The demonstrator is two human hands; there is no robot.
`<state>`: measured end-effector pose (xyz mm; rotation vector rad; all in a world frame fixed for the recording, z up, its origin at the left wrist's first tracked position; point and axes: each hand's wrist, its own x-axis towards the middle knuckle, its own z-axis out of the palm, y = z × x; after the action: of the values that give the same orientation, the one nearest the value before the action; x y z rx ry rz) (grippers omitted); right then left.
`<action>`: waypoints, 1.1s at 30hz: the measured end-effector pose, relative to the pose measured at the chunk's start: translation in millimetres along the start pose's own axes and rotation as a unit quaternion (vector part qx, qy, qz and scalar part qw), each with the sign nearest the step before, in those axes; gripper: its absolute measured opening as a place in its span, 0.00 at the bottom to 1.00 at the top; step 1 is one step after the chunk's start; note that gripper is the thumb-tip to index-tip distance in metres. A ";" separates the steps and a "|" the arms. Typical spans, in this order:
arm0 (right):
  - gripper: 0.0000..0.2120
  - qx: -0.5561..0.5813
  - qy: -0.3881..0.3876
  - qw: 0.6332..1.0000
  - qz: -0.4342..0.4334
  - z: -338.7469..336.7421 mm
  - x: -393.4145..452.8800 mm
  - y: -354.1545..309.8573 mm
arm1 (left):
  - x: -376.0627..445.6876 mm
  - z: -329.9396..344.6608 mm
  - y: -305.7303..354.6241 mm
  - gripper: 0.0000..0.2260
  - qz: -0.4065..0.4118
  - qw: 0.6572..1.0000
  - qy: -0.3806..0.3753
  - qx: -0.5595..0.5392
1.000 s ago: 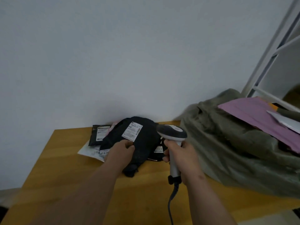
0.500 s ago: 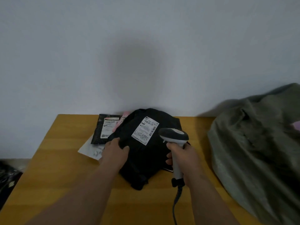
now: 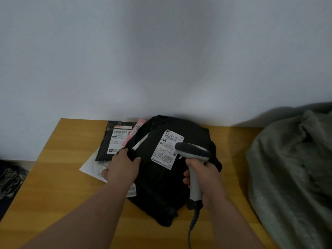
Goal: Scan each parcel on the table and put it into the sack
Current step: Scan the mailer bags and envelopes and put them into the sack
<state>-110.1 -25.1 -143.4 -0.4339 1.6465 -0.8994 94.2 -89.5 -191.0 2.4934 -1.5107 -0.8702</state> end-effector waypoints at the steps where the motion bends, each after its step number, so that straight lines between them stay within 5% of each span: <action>1: 0.09 0.007 0.002 1.000 0.002 0.4 0.2 0.8 | 0.3 0.9 -1.2 0.23 0.001 1.000 -0.007 -0.013; 7: 0.09 0.048 0.024 0.999 0.008 5.2 -7.1 2.9 | -6.0 5.1 -17.1 0.12 0.035 0.996 -0.022 -0.081; 33: 0.09 0.059 0.034 0.997 -0.024 0.7 -33.9 4.8 | -29.8 -4.3 -23.0 0.10 0.050 0.990 -0.004 -0.134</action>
<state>-99.2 1.4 -124.7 -0.3669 1.6399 -1.0513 104.2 -53.8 -183.3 2.2075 -1.4024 -0.9945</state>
